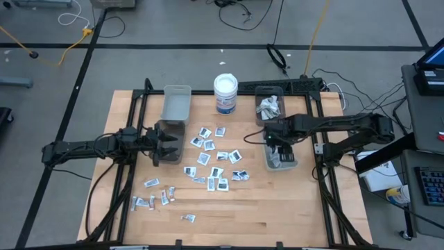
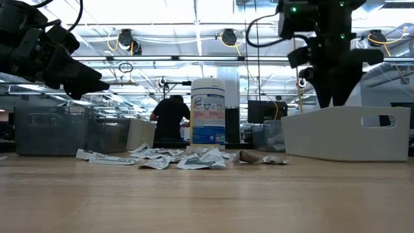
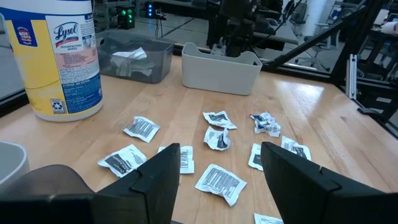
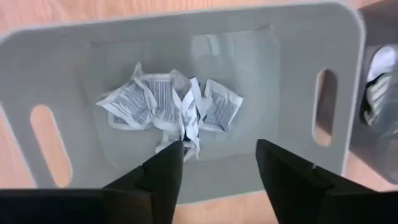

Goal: Pick & Place First Aid Supplies
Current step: Put the blue alcohol pad into the right gray bin

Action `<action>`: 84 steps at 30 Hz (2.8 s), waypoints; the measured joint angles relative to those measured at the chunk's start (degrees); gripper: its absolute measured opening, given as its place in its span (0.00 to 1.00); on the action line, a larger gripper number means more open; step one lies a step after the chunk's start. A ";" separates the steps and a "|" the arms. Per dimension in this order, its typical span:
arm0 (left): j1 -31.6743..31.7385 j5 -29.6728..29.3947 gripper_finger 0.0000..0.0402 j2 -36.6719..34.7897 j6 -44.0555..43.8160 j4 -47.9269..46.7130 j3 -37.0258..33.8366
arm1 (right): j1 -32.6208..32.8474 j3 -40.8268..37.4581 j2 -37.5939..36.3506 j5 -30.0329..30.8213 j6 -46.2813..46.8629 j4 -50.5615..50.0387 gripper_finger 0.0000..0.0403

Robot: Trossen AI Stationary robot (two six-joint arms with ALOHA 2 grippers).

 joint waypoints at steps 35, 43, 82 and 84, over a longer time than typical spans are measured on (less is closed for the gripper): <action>-0.02 -0.01 0.57 -0.01 0.00 0.02 0.00 | 13.73 30.08 23.64 -7.57 16.52 -1.26 0.56; -0.02 -0.01 0.57 0.00 0.02 0.00 0.00 | 14.92 30.52 24.98 -7.47 24.22 1.52 0.55; -0.02 -0.01 0.57 -0.01 0.01 0.00 0.00 | 18.92 27.57 40.61 -10.09 22.17 12.88 0.23; 0.00 0.00 0.57 -0.01 0.00 0.00 0.00 | 18.91 27.57 40.61 -11.18 20.80 12.89 0.13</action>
